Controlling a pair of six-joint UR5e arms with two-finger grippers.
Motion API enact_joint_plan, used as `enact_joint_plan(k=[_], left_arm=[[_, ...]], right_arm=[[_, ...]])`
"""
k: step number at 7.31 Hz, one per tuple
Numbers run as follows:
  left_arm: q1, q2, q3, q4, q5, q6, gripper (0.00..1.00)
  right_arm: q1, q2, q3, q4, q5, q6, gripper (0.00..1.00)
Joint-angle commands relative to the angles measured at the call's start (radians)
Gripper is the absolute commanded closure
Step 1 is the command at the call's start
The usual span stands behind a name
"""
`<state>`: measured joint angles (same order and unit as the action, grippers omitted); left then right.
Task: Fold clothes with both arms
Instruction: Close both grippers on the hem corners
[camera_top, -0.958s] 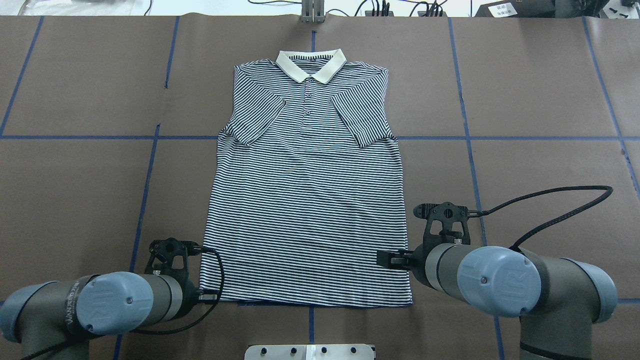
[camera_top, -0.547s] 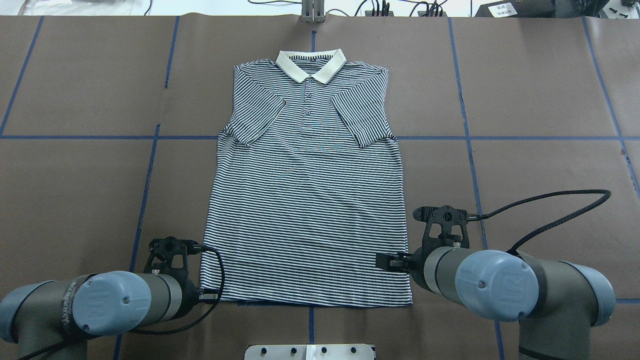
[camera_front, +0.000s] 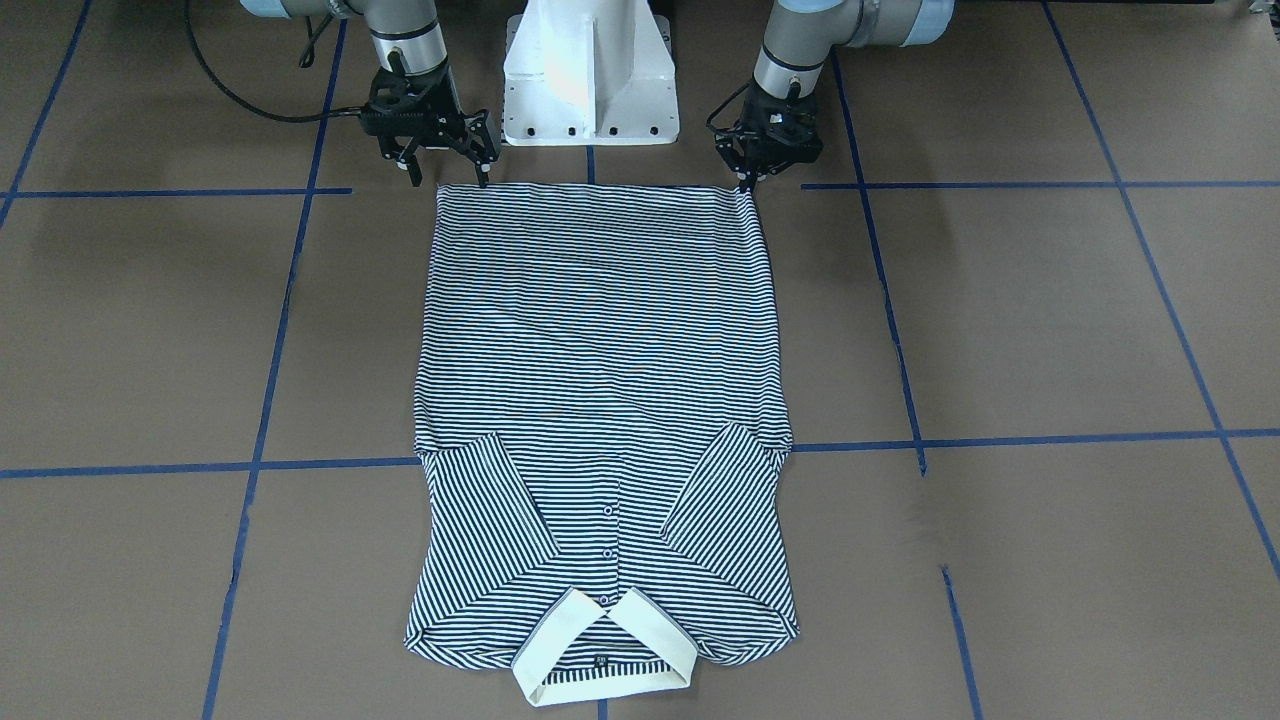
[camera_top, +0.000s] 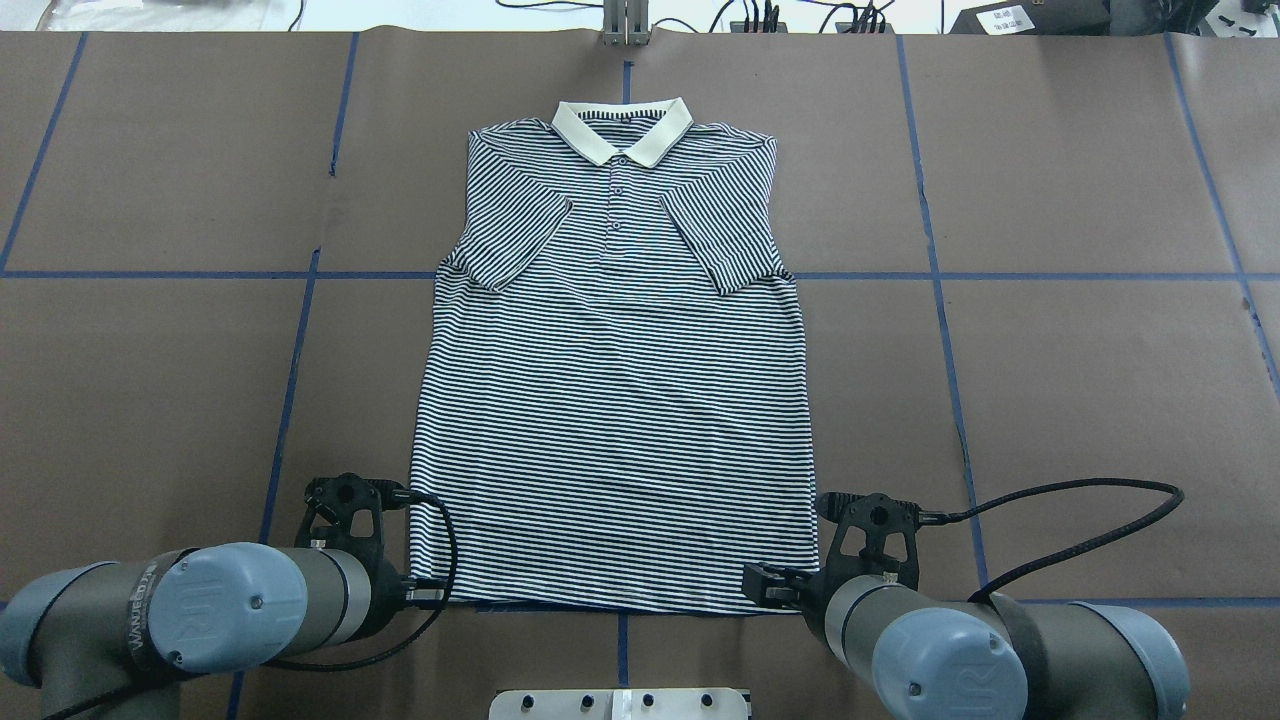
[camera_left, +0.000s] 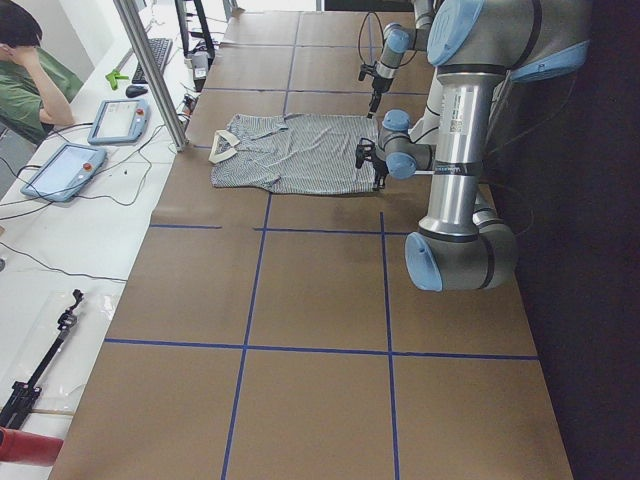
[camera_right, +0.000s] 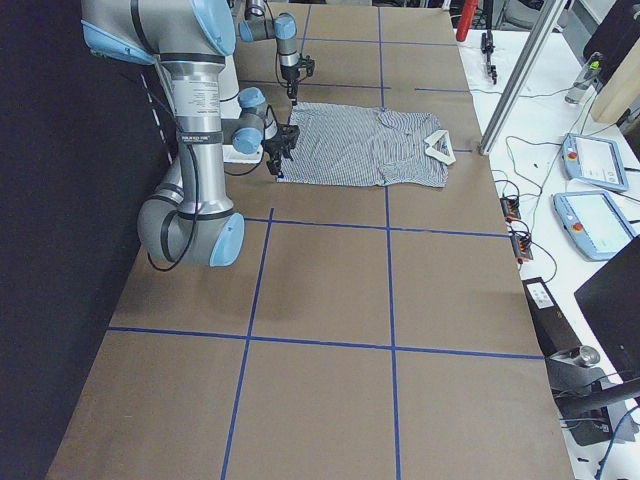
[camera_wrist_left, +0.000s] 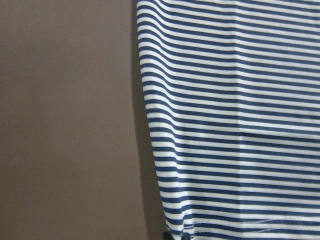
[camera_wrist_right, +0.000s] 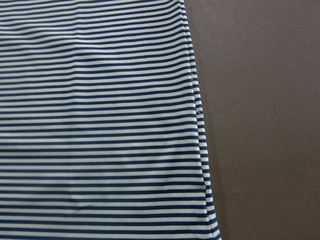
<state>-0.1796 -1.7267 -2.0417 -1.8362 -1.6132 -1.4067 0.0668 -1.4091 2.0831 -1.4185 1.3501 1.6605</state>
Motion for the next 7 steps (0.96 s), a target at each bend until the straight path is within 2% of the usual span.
enact_joint_plan(k=[1, 4, 7], left_arm=[[0.000, -0.005, -0.002, 0.000, -0.001, 0.000, 1.00], [0.002, -0.007, -0.009, 0.000, -0.001, 0.000, 1.00], [0.002, -0.011, -0.008, 0.000, -0.001, 0.000, 1.00]], right_arm=[[-0.019, -0.002, -0.032, 0.000, -0.037, 0.065, 0.32], [-0.019, -0.002, -0.044, 0.000, -0.043, 0.090, 0.39], [-0.019, -0.002, -0.044, 0.000, -0.043, 0.093, 0.41]])
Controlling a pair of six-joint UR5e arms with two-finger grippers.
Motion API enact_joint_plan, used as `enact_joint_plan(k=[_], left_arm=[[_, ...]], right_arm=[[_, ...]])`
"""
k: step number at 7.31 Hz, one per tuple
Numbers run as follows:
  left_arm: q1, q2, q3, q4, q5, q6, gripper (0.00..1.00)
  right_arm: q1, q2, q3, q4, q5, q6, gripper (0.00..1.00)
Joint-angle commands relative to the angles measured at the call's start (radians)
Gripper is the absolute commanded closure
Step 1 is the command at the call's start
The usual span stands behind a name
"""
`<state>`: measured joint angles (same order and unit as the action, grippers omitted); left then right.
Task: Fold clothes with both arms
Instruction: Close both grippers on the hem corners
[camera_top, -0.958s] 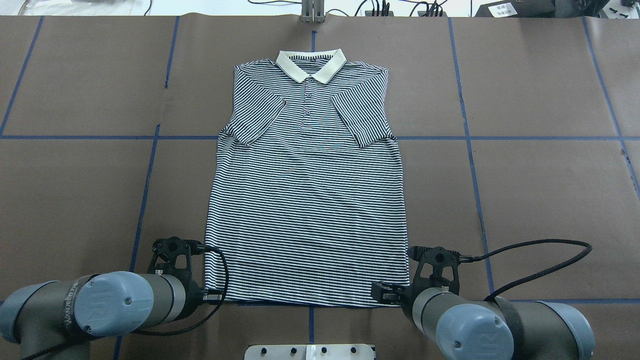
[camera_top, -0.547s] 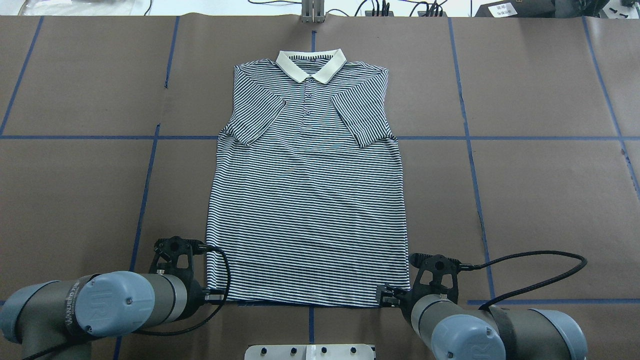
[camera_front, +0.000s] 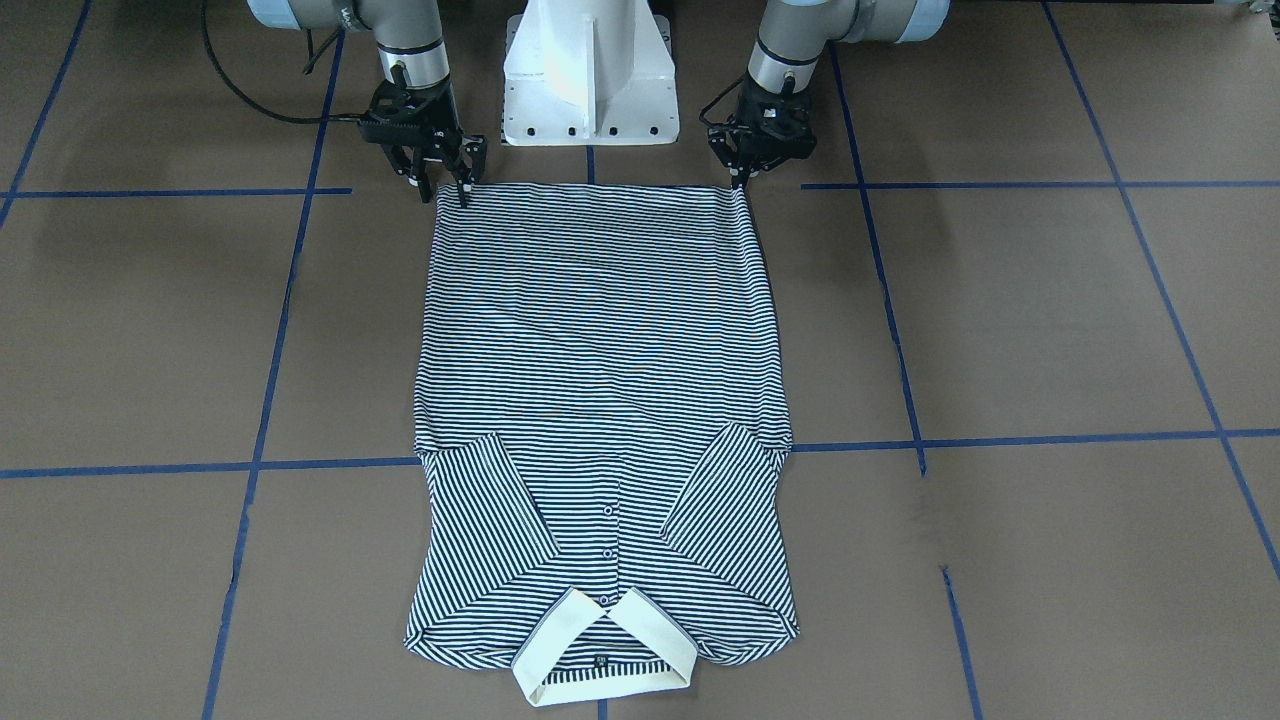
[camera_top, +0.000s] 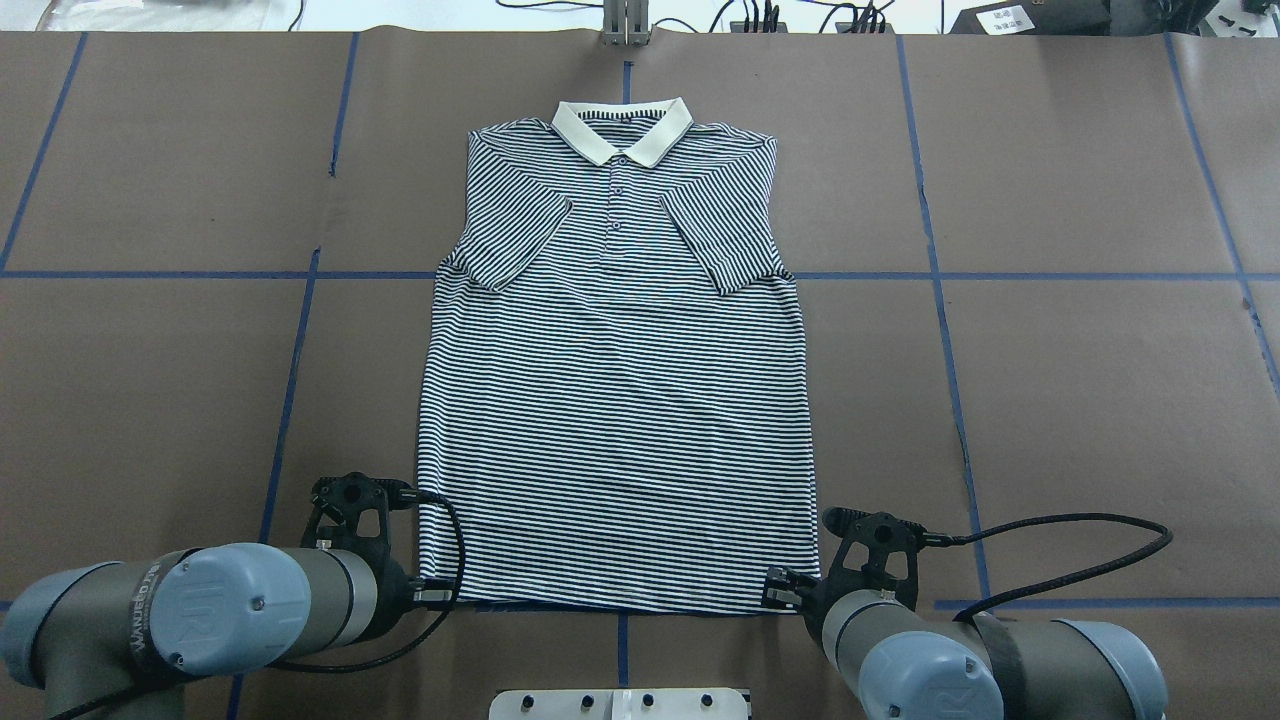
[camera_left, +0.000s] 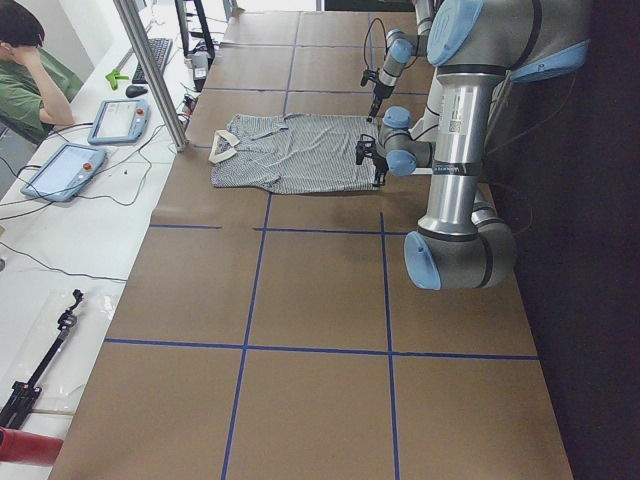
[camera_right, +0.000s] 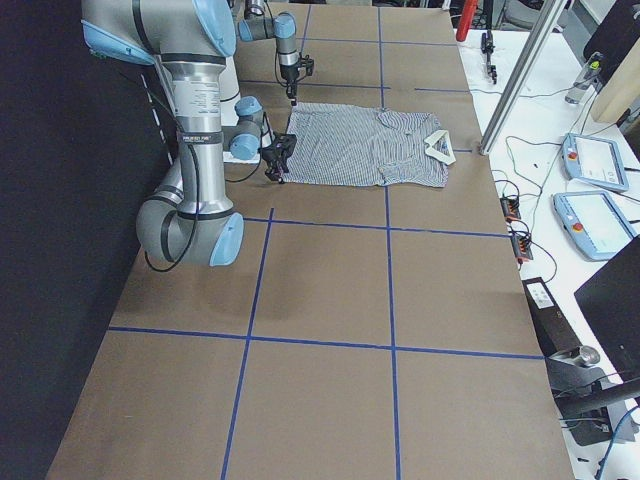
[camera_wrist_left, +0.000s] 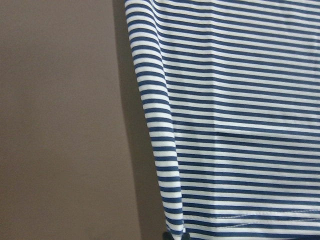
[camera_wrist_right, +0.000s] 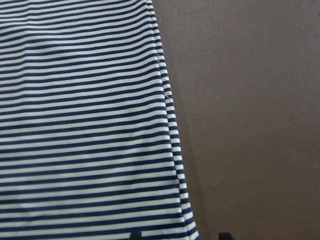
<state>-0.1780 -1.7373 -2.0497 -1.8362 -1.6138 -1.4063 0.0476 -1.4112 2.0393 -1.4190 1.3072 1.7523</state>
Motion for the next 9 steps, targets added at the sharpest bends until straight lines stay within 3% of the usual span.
enact_joint_plan(k=[1, 2, 3, 7, 8, 9], left_arm=[[0.000, 0.001, 0.000, 0.000, 0.000, 0.000, 1.00], [0.000, 0.001, 0.000, 0.000, 0.000, 0.001, 1.00], [0.000, 0.001, 0.000, 0.000, 0.000, 0.000, 1.00], [0.000, -0.001, 0.000, 0.000, 0.000, 0.001, 1.00], [-0.001, -0.001, -0.006, 0.000, 0.000, 0.004, 1.00], [-0.011, 0.005, -0.086, 0.058, -0.042, 0.022, 1.00]], right_arm=[[-0.002, 0.000, -0.002, 0.000, 0.000, 0.001, 0.41], [-0.003, 0.000, -0.002, 0.000, 0.000, 0.022, 0.57], [-0.003, 0.000, -0.002, 0.000, 0.001, 0.024, 1.00], [0.009, -0.017, 0.041, 0.000, 0.029, 0.007, 1.00], [0.015, -0.043, 0.100, -0.029, 0.053, -0.011, 1.00], [0.021, -0.057, 0.201, -0.105, 0.079, -0.036, 1.00]])
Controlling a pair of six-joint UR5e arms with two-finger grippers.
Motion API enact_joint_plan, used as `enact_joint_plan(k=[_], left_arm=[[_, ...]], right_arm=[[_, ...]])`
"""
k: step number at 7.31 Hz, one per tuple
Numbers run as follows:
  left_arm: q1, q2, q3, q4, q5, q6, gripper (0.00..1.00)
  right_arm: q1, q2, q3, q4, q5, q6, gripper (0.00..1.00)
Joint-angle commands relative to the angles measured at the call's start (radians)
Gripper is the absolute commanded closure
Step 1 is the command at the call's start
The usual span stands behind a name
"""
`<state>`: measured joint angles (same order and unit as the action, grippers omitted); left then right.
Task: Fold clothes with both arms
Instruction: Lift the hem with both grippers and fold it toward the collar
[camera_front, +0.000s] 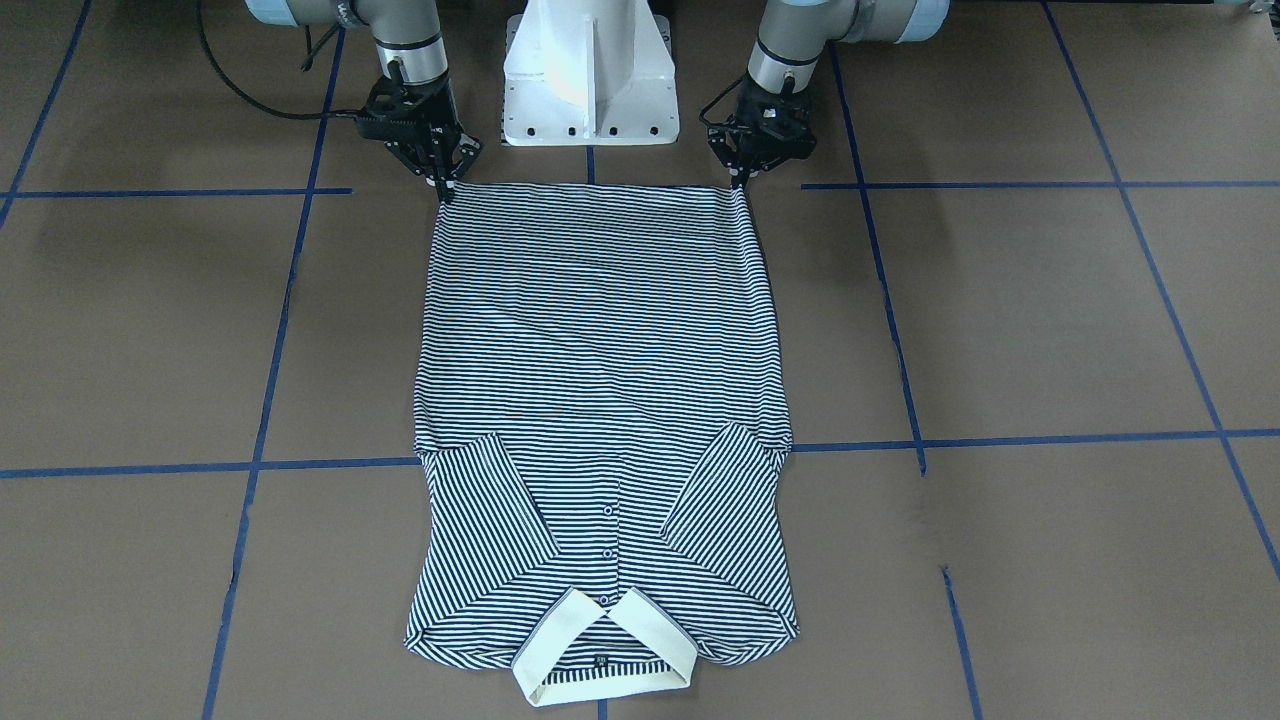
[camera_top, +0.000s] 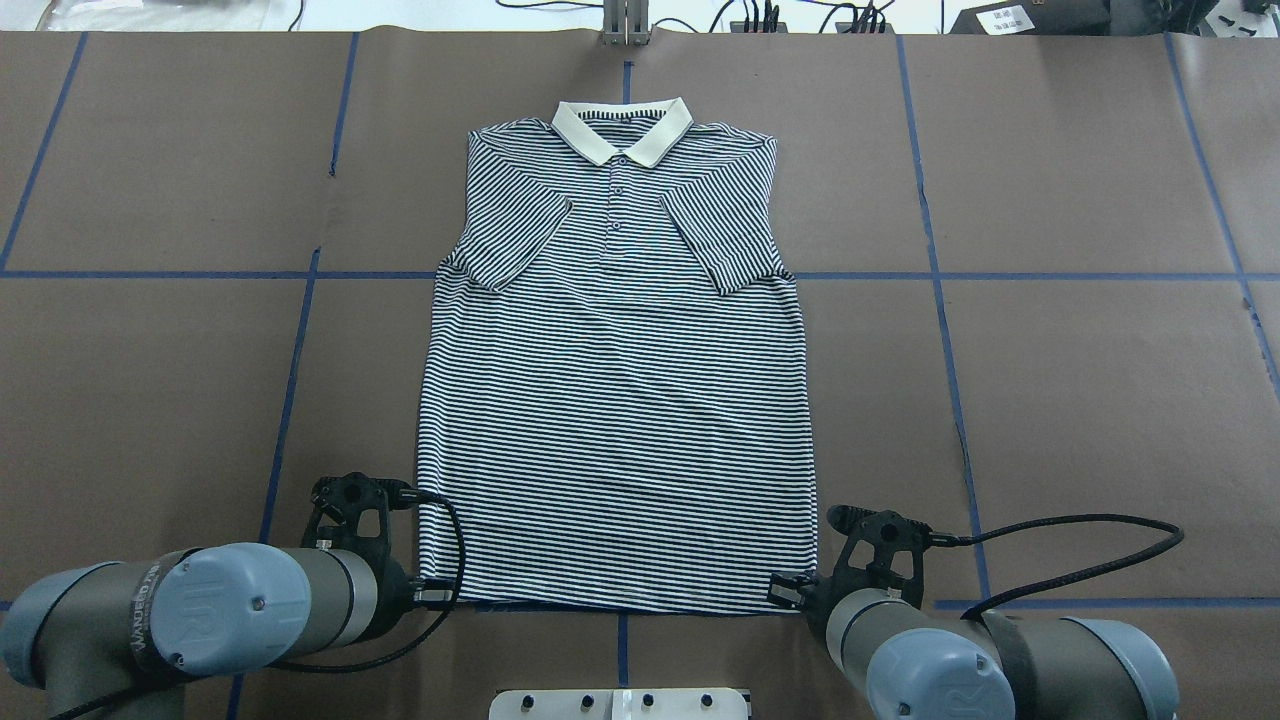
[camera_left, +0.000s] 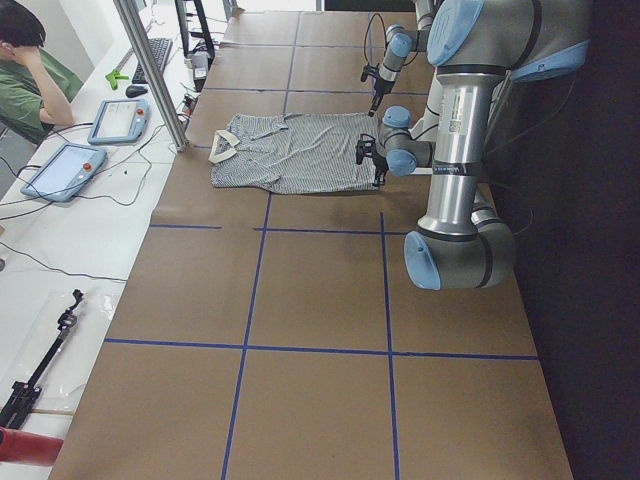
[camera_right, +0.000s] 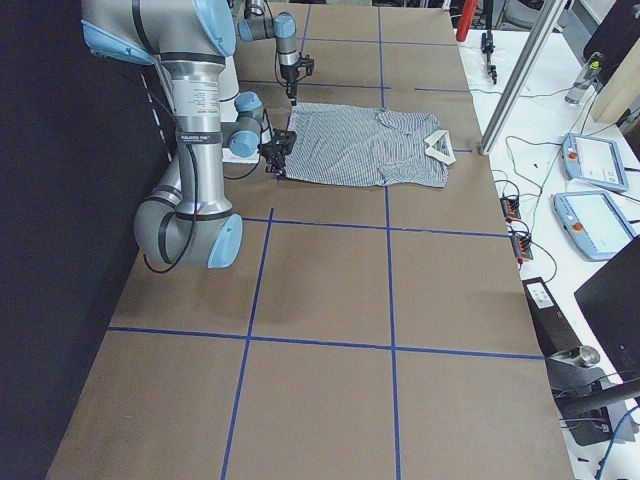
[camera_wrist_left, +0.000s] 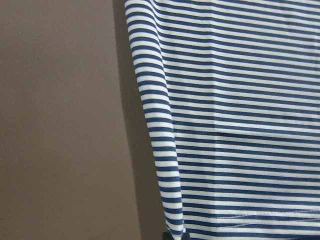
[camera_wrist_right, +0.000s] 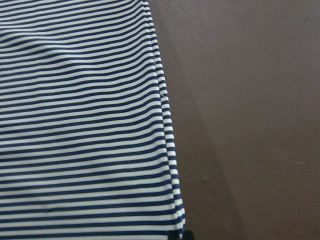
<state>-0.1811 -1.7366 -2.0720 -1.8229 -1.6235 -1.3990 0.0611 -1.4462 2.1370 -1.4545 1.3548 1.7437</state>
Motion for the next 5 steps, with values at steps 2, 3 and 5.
enact_joint_plan(k=[2, 3, 5], left_arm=[[-0.015, -0.029, -0.353, 0.382, -0.120, 0.060, 1.00], [-0.044, -0.120, -0.472, 0.587, -0.171, 0.072, 1.00], [-0.135, -0.289, -0.472, 0.760, -0.237, 0.092, 1.00]], right_arm=[[0.011, -0.014, 0.353, -0.301, 0.096, -0.027, 1.00], [0.022, -0.008, 0.483, -0.439, 0.140, -0.027, 1.00], [0.086, 0.067, 0.523, -0.549, 0.228, -0.064, 1.00]])
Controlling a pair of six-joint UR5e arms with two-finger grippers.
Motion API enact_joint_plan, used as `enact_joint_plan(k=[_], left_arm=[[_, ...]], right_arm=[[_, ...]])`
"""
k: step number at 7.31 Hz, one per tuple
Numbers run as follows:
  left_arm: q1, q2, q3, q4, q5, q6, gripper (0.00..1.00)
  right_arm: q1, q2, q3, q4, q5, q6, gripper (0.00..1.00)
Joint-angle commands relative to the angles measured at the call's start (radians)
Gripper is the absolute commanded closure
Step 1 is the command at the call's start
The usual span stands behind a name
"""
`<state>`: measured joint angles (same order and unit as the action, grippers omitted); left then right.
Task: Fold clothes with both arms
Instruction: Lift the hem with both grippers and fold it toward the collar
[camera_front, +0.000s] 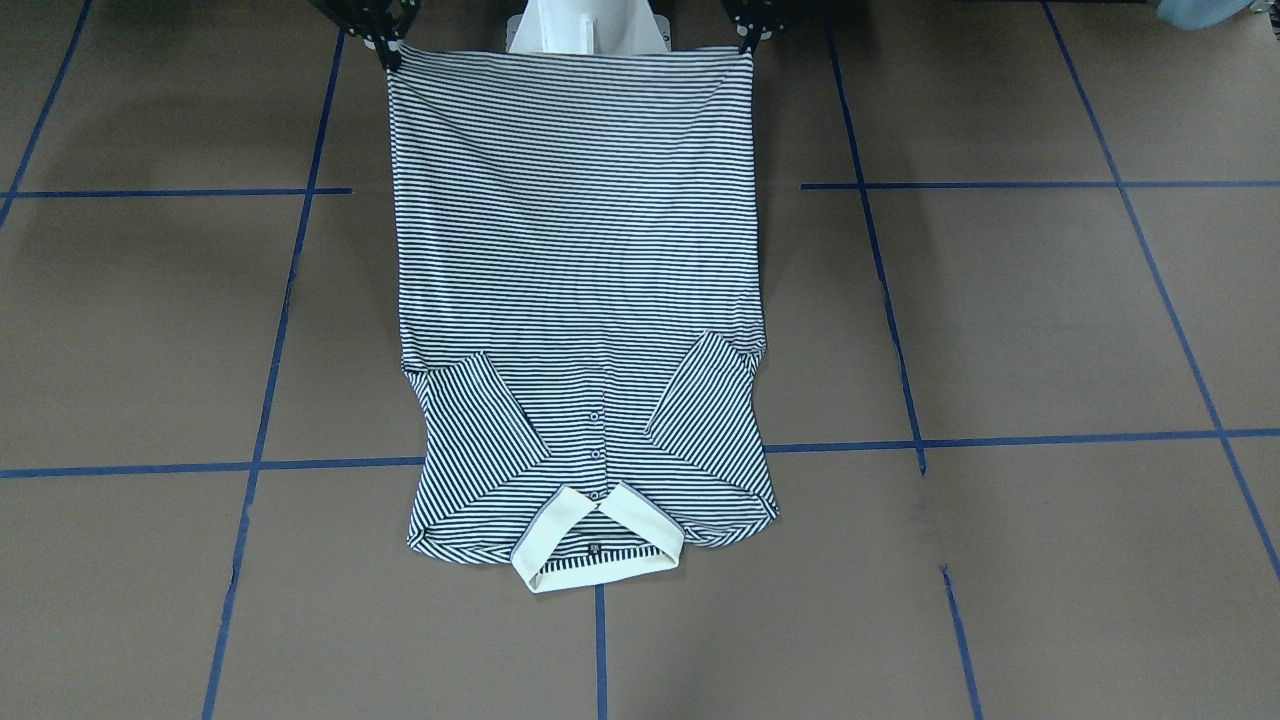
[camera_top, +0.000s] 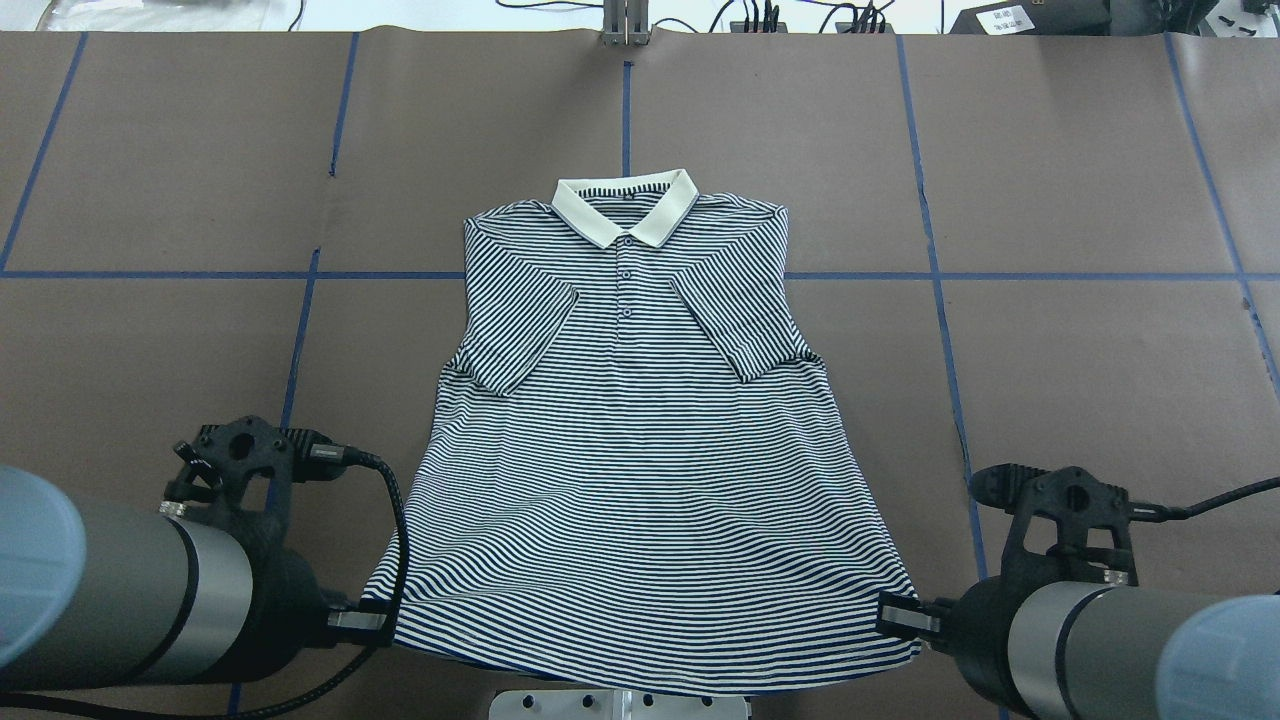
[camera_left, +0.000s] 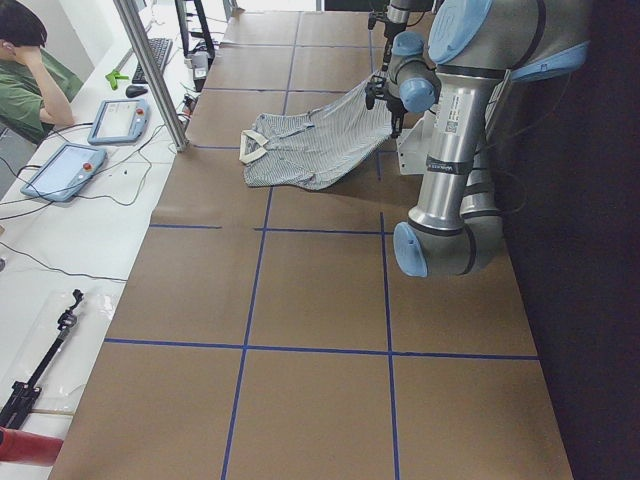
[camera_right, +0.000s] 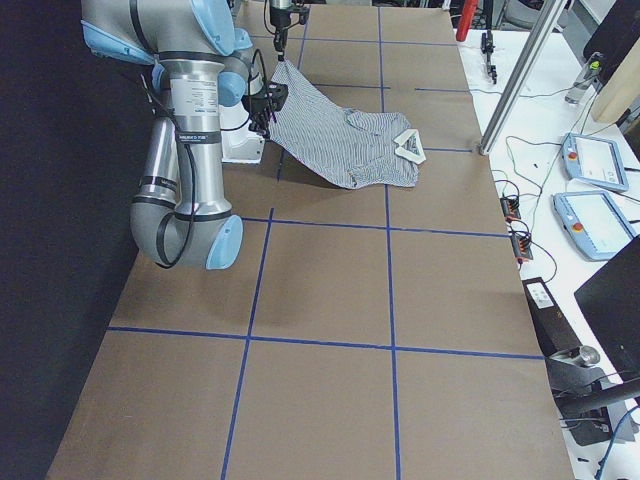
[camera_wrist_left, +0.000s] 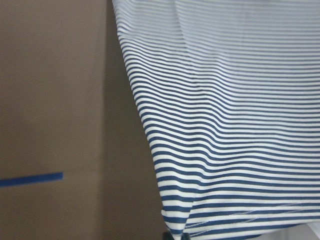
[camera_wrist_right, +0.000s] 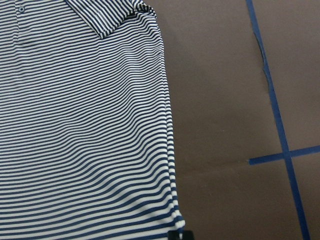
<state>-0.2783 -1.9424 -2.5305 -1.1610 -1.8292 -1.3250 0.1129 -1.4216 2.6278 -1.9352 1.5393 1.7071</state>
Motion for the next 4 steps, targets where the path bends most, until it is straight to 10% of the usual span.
enact_joint_plan(k=[1, 4], left_arm=[[-0.048, -0.093, 0.034, 0.095, -0.021, 0.092, 1.00], [-0.339, -0.185, 0.356, -0.012, -0.024, 0.346, 1.00]], right_arm=[[0.075, 0.096, 0.006, -0.071, 0.045, -0.112, 1.00], [0.466, 0.335, -0.336, -0.057, 0.264, -0.323, 1.00]])
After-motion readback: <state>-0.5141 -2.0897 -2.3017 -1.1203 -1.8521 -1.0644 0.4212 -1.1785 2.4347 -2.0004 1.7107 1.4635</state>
